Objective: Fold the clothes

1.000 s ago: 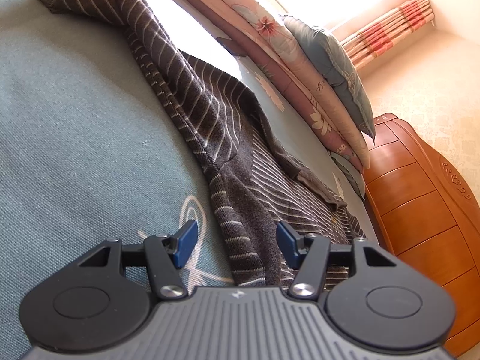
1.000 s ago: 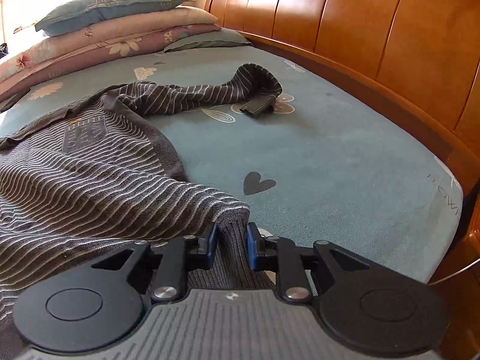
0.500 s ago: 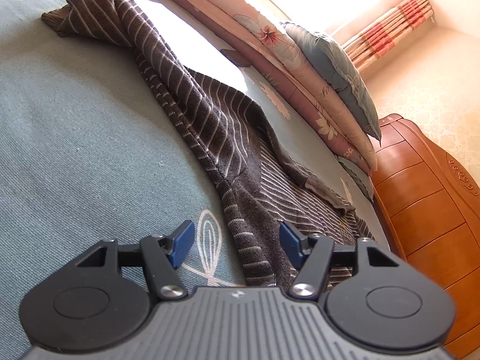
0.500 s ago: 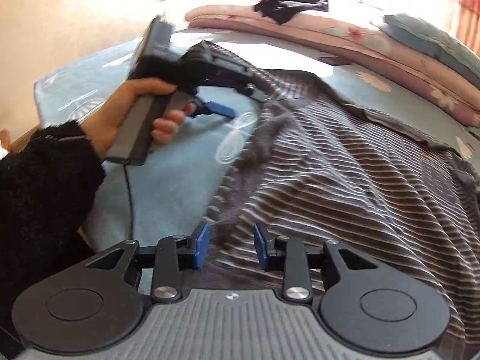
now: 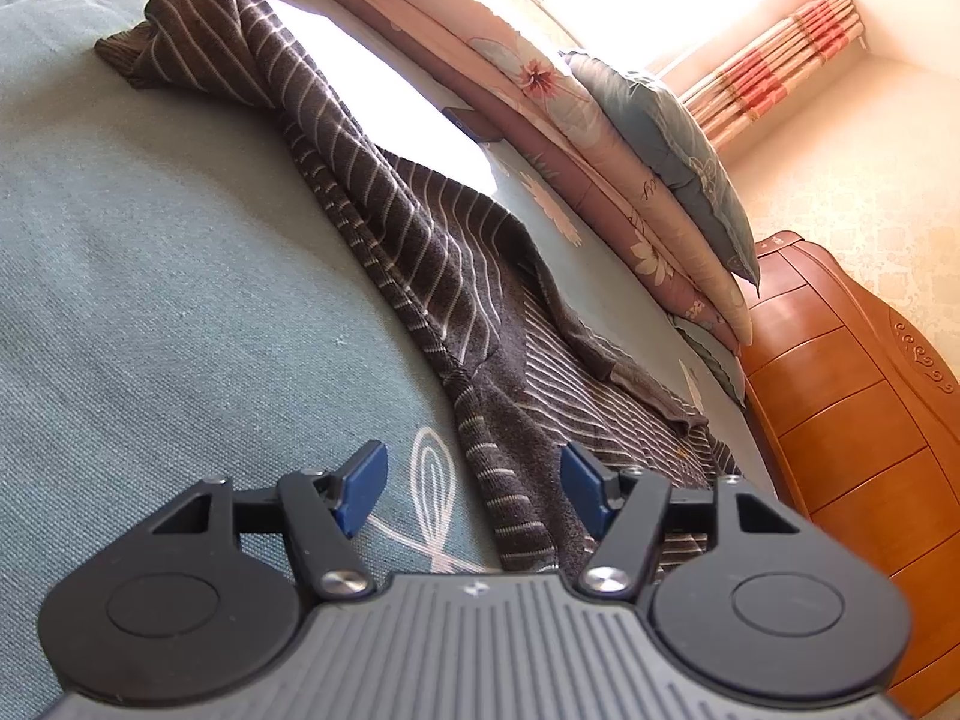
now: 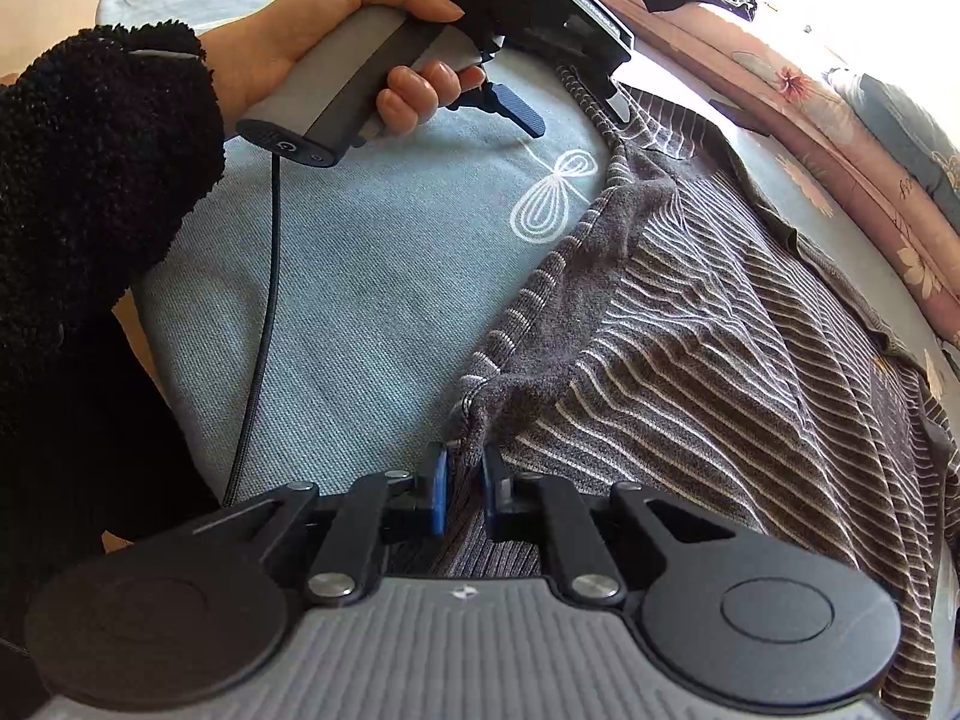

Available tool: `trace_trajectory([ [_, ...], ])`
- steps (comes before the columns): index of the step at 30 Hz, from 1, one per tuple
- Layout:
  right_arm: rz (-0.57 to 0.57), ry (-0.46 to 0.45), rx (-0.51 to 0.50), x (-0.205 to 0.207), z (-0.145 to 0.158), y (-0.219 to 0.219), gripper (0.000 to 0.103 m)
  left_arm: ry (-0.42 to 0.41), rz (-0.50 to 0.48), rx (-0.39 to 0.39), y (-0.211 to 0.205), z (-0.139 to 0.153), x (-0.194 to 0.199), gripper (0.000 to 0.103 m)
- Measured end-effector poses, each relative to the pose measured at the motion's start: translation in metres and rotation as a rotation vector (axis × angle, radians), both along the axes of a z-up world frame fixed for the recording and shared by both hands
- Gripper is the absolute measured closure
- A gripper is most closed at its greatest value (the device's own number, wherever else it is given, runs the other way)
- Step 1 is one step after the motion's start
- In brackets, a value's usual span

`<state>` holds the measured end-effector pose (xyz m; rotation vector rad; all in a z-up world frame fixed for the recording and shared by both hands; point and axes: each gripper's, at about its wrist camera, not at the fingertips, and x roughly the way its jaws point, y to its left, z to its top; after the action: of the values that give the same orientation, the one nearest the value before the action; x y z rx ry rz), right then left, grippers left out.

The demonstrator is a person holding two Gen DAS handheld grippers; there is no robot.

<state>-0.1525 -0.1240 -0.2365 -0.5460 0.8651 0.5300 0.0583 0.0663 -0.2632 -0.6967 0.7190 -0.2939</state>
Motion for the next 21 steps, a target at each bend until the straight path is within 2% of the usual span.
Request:
trace_trajectory([
  [2, -0.027, 0.023, 0.041, 0.005, 0.005, -0.005, 0.092, 0.0, 0.002, 0.001, 0.001, 0.0, 0.0, 0.039],
  [5, -0.085, 0.088, 0.168, 0.018, 0.02, -0.02, 0.092, 0.021, -0.001, -0.032, 0.006, -0.002, 0.001, 0.038],
  [7, -0.116, 0.108, 0.238, 0.025, 0.034, -0.031, 0.092, 0.063, -0.041, -0.118, 0.01, -0.007, 0.004, 0.037],
  [9, -0.14, 0.112, 0.298, 0.031, 0.049, -0.041, 0.092, 0.108, -0.119, -0.272, 0.01, -0.018, 0.01, 0.037],
  [11, -0.158, 0.102, 0.343, 0.035, 0.064, -0.05, 0.092, 0.144, -0.164, -0.374, 0.006, -0.027, 0.014, 0.037],
  [13, -0.172, 0.082, 0.38, 0.037, 0.079, -0.058, 0.092, 0.16, -0.169, -0.379, 0.0, -0.028, 0.016, 0.037],
  [18, -0.19, 0.042, 0.432, 0.035, 0.109, -0.073, 0.092, 0.201, -0.127, -0.32, -0.014, -0.03, 0.018, 0.039],
  [21, -0.197, 0.022, 0.442, 0.033, 0.121, -0.079, 0.092, 0.207, -0.096, -0.332, -0.016, -0.033, 0.019, 0.039],
])
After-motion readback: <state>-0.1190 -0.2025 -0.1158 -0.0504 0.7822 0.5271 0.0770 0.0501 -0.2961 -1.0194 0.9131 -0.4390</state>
